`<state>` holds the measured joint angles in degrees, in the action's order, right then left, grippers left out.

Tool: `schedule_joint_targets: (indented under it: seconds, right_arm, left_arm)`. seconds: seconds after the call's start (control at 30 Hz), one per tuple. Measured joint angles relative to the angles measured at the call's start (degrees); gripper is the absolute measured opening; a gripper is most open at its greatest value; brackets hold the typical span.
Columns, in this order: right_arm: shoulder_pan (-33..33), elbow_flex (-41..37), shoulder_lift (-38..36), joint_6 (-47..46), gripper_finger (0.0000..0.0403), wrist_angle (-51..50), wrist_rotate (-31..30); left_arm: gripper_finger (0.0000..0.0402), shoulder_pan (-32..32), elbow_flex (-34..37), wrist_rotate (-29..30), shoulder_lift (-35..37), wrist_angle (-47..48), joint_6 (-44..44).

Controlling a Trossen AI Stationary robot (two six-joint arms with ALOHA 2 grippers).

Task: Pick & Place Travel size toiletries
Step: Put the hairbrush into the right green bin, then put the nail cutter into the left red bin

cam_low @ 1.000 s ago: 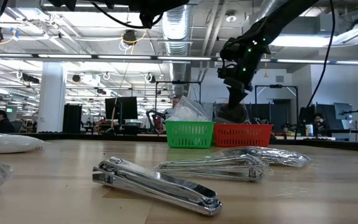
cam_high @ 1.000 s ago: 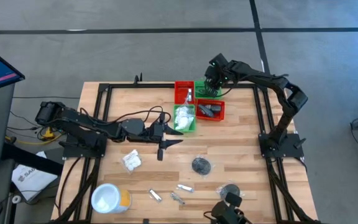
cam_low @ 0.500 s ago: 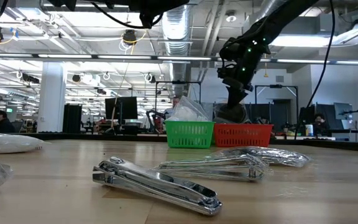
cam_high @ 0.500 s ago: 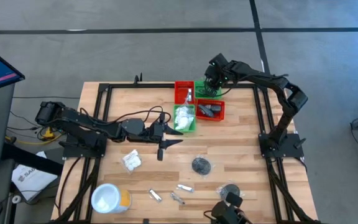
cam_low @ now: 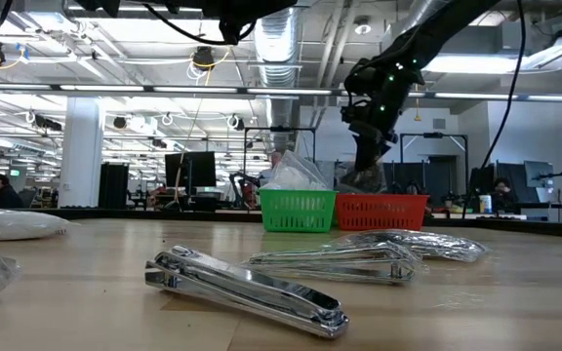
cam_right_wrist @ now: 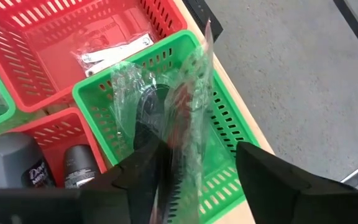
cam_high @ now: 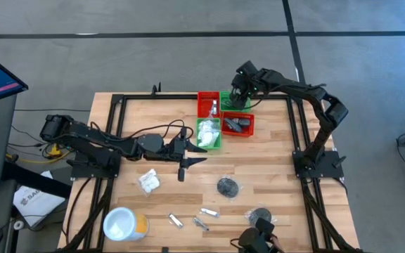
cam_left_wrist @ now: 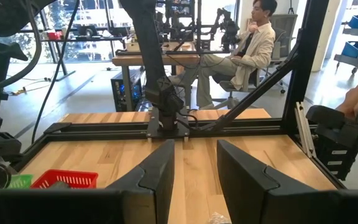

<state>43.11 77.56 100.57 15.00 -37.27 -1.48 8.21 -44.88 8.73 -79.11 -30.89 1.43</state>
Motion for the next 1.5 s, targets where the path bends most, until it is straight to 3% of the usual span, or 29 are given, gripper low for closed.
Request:
schedule_joint_targets:
  seconds: [0.2,0.33,0.47,0.8,1.03,1.5]
  right_arm:
    - [-0.02,0.0,0.0,-0.02,0.022,-0.01,-0.02]
    - [0.09,0.0,0.0,-1.4,0.0223,-0.31,-5.47]
    - [-0.16,0.04,0.0,-1.53,0.0224,0.32,-1.65]
    - [-0.37,0.04,-0.02,-1.55,0.0224,0.18,-1.03]
    - [-2.52,0.04,-0.52,-1.55,0.0224,-0.86,9.17]
    - [-11.36,0.04,-0.68,-5.24,0.0223,-10.67,10.84]
  left_arm:
    - [0.0114,0.0,0.0,0.0,0.0,0.0,0.0]
    - [0.0114,0.0,0.0,0.0,0.0,0.0,0.0]
    - [0.0114,0.0,0.0,0.0,0.0,0.0,0.0]
    - [0.0114,0.0,0.0,0.0,0.0,0.02,0.0]
    - [0.0114,0.0,0.0,0.0,0.0,0.02,0.01]
    - [0.0114,0.0,0.0,0.0,0.0,0.1,0.02]
